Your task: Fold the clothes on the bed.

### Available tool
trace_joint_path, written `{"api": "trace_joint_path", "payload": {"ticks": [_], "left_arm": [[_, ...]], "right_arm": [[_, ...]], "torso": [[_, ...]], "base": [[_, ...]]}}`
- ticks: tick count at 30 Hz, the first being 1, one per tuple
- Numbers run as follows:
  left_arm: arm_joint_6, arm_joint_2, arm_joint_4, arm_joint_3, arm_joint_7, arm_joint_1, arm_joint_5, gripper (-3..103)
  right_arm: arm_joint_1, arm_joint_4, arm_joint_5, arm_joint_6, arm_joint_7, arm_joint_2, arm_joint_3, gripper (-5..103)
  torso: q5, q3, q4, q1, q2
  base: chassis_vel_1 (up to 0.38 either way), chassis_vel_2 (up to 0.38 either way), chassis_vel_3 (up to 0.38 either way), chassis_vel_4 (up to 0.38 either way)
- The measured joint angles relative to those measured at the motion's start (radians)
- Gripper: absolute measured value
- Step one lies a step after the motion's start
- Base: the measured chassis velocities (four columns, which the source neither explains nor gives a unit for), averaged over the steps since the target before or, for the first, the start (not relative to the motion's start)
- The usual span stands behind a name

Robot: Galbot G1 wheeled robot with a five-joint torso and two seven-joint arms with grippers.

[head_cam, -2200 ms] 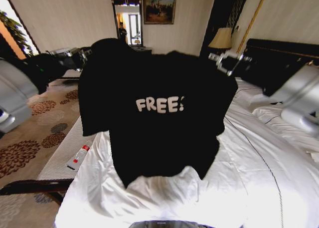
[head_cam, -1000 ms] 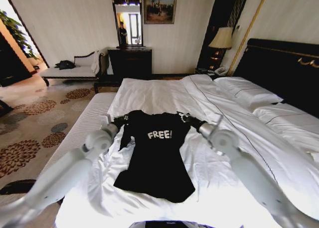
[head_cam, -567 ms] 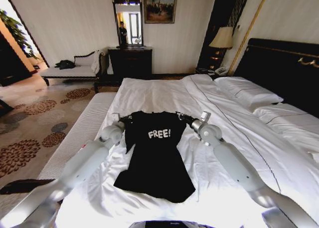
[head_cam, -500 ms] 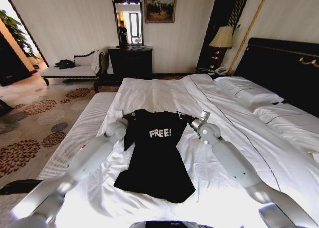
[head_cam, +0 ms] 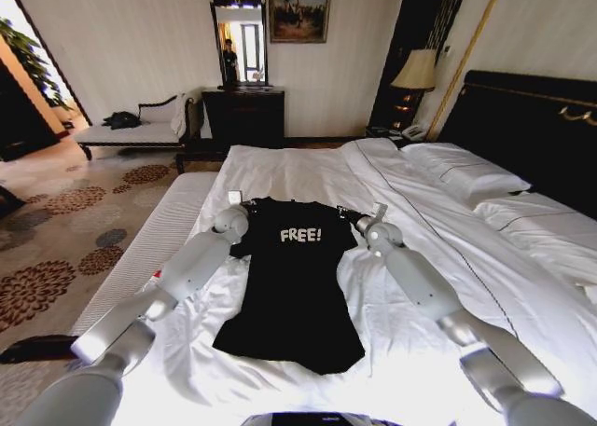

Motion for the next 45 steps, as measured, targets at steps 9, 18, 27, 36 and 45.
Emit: {"api": "trace_joint_path", "payload": {"ticks": [9, 18, 27, 36, 45], "left_arm": [[-0.041, -0.201, 0.298, -0.048, 0.058, -0.072, 0.13, 0], [-0.073, -0.262, 0.476, -0.126, 0.089, -0.141, 0.212, 0], [-0.009, -0.217, 0.341, -0.085, 0.075, -0.052, 0.15, 15], [-0.002, -0.115, 0.185, -0.053, 0.043, 0.012, 0.067, 47], [0.003, 0.09, -0.112, -0.073, 0.005, 0.164, 0.015, 74]], "right_arm": [[0.069, -0.193, -0.058, 0.049, -0.041, 0.104, -0.002, 0], [0.136, -0.338, -0.105, 0.08, -0.057, 0.186, 0.013, 0], [0.074, -0.291, -0.133, 0.067, -0.067, 0.174, 0.011, 14], [-0.009, -0.161, -0.087, 0.043, -0.028, 0.093, 0.041, 51], [-0.198, 0.11, -0.01, -0.013, 0.054, -0.08, 0.165, 79]], "torso": [[0.0, 0.0, -0.0007, 0.0, 0.0], [-0.0001, 0.0, 0.0001, 0.0, 0.0], [-0.0002, 0.0, -0.0006, 0.0, 0.0], [-0.0001, 0.0, 0.0, 0.0, 0.0], [0.0, 0.0, -0.0003, 0.0, 0.0]], "base": [[0.0, 0.0, 0.0, 0.0], [0.0, 0.0, 0.0, 0.0], [0.0, 0.0, 0.0, 0.0], [0.0, 0.0, 0.0, 0.0], [0.0, 0.0, 0.0, 0.0]]}}
